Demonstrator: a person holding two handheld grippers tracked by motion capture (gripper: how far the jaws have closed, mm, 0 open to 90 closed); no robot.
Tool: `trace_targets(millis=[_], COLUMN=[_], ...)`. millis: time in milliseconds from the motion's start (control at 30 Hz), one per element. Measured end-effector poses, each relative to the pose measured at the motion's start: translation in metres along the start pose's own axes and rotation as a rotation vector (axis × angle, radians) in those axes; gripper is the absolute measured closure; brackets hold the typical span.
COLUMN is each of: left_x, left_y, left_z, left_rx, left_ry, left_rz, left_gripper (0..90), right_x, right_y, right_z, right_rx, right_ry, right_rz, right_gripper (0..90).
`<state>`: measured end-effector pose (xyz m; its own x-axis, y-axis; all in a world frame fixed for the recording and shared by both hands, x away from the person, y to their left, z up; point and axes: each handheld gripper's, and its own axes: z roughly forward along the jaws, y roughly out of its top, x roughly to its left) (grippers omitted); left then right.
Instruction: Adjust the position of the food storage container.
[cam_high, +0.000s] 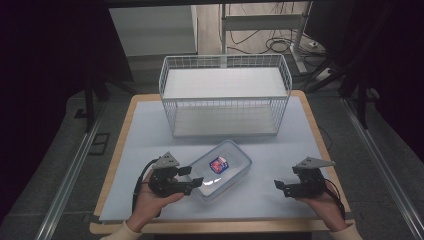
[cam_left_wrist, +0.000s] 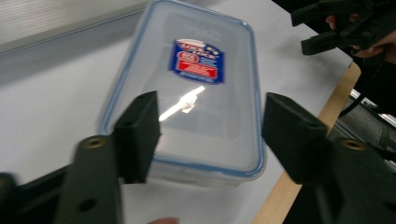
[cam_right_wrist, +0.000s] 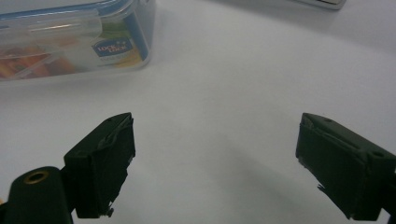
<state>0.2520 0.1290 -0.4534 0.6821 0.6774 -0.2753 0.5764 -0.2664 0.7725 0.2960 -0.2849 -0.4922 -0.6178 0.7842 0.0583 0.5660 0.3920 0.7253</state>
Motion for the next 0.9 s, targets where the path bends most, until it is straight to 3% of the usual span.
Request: trace_targets(millis=[200, 267, 467, 900], left_x=[-0.019, -0.025, -0.037, -0.053], left_y=[0.01, 0.012, 0.015, -0.004], left_z=[0.021, 0.028, 0.048, 0.077], left_rx=[0.038, 0.043, 0.105, 0.202], left_ry=[-0.069, -0.071, -0.126, -0.127], left_rz=[0.062, 0.083, 0.102, 0.128], left_gripper=[70.9, 80.8, 89.5, 89.9], right_x=[0.001, 0.001, 0.0, 0.0], right_y=[0.0, 0.0, -0.001, -0.001], right_z=[0.0, 0.0, 0.0, 0.001], right_rx=[0.004, 0.003, 0.007, 0.012], right_ry=[0.002, 0.003, 0.001, -0.002], right_rz=[-0.003, -0.003, 0.002, 0.003], right_gripper=[11.7, 11.7, 11.7, 11.7])
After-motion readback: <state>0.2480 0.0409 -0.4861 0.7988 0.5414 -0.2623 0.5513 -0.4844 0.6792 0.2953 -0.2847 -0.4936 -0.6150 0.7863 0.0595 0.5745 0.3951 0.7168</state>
